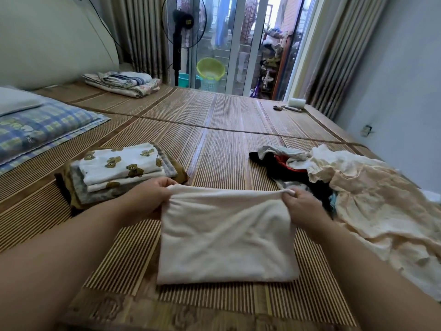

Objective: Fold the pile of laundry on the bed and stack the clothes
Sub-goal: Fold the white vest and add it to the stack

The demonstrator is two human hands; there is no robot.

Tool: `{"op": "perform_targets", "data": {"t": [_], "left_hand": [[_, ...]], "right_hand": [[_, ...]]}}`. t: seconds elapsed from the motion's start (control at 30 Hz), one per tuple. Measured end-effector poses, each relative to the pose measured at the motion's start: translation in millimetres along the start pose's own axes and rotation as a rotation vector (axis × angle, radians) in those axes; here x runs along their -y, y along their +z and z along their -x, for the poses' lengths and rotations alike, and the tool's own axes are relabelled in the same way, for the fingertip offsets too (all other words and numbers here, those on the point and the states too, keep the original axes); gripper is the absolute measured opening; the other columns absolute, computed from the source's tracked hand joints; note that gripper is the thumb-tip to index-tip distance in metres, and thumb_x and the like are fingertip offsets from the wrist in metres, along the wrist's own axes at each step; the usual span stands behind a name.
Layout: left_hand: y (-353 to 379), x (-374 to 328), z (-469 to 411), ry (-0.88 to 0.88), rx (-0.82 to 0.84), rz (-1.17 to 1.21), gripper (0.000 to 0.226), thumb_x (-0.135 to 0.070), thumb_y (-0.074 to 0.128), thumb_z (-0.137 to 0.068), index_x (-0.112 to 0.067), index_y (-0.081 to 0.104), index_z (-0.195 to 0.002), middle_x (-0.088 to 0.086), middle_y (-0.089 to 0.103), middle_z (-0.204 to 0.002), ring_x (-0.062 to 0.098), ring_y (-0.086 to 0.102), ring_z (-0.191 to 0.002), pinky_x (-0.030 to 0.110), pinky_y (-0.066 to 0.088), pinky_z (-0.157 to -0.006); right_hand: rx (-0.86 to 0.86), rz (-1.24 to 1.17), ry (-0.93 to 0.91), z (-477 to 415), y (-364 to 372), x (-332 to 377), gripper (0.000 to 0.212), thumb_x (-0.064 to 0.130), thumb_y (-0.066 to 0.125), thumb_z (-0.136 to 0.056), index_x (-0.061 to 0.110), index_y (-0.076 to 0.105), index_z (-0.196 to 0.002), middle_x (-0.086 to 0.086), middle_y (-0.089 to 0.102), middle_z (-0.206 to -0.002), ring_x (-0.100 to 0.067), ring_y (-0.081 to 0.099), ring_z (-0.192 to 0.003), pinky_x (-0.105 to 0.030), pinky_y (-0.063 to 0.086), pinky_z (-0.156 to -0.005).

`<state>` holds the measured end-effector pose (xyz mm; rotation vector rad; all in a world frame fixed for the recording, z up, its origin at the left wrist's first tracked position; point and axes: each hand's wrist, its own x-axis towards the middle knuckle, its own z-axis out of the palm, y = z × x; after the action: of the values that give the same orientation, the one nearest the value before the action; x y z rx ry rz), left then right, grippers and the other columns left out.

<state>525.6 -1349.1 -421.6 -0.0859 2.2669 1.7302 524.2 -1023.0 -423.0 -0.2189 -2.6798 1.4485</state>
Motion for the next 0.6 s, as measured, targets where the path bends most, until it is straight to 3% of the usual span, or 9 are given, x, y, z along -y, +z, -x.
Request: {"op": "perform_targets", "data": {"t": [0.07, 0.13, 0.23, 0.33, 0.4, 0.5, 0.6], "left_hand": [[3, 7, -36, -0.021, -0.13, -0.209, 0.031, -0.018, 0.048, -0.098, -0.015, 0.054, -0.129, 0.014, 0.06, -0.12, 0.029, 0.061, -0.103, 0.042, 0.057, -0.081], [10, 14, -59, -0.07, -0.282, -0.509, 0.049, -0.025, 0.05, -0.097, -0.016, 0.039, -0.144, 0.015, 0.049, -0.14, 0.032, 0.05, -0.125, 0.042, 0.044, -0.103], [31, 29, -72, -0.127, -0.291, -0.705, 0.058, -0.037, 0.046, -0.096, -0.012, 0.032, -0.147, 0.02, 0.035, -0.149, 0.035, 0.035, -0.136, 0.039, 0.032, -0.109], [52, 58, -73, -0.098, -0.138, -0.907, 0.069, -0.058, 0.04, -0.093, -0.028, 0.022, -0.152, 0.012, 0.005, -0.162, 0.032, 0.007, -0.148, 0.046, 0.014, -0.117], [55, 73, -69, -0.127, -0.108, -0.967, 0.074, -0.067, 0.035, -0.09, -0.039, 0.007, -0.153, 0.006, -0.012, -0.162, 0.03, -0.005, -0.149, 0.05, 0.004, -0.117], [53, 76, -63, -0.12, -0.154, -0.965, 0.085, -0.067, 0.04, -0.089, -0.036, -0.005, -0.153, 0.007, -0.001, -0.163, 0.029, 0.003, -0.149, 0.05, 0.009, -0.119], [46, 68, -55, -0.099, -0.321, -0.798, 0.102, -0.051, 0.063, -0.084, -0.024, -0.006, -0.154, 0.01, 0.042, -0.148, 0.029, 0.042, -0.133, 0.042, 0.036, -0.108]], "right_hand": [[-0.04, 0.138, 0.024, -32, 17, 3, 0.022, 0.024, 0.044, -0.098, 0.014, 0.063, -0.103, -0.014, 0.065, -0.108, -0.035, 0.057, -0.105, -0.04, 0.044, -0.086], [-0.108, 0.253, 0.105, -50, 33, 3, 0.033, 0.019, 0.039, -0.099, 0.01, 0.052, -0.128, -0.019, 0.057, -0.127, -0.035, 0.051, -0.116, -0.036, 0.038, -0.091], [-0.057, 0.365, 0.058, -47, 59, -2, 0.04, 0.01, 0.037, -0.097, 0.01, 0.044, -0.136, -0.019, 0.051, -0.136, -0.034, 0.048, -0.124, -0.038, 0.037, -0.097], [0.149, 0.562, -0.058, -29, 86, -23, 0.052, 0.039, 0.038, -0.098, 0.026, 0.031, -0.148, -0.005, 0.025, -0.158, -0.022, 0.022, -0.144, -0.046, 0.021, -0.114], [0.225, 0.705, -0.025, -23, 88, -43, 0.062, 0.058, 0.032, -0.095, 0.036, 0.018, -0.151, 0.002, 0.003, -0.162, -0.02, 0.0, -0.149, -0.055, 0.004, -0.115], [0.139, 0.737, 0.026, -21, 78, -68, 0.075, 0.07, 0.025, -0.089, 0.032, 0.012, -0.153, 0.001, 0.006, -0.162, -0.021, 0.002, -0.149, -0.053, 0.001, -0.116], [-0.025, 0.711, 0.116, -23, 72, -67, 0.084, 0.075, 0.032, -0.084, 0.018, 0.03, -0.146, -0.009, 0.032, -0.152, -0.031, 0.024, -0.14, -0.05, 0.024, -0.113]]}}
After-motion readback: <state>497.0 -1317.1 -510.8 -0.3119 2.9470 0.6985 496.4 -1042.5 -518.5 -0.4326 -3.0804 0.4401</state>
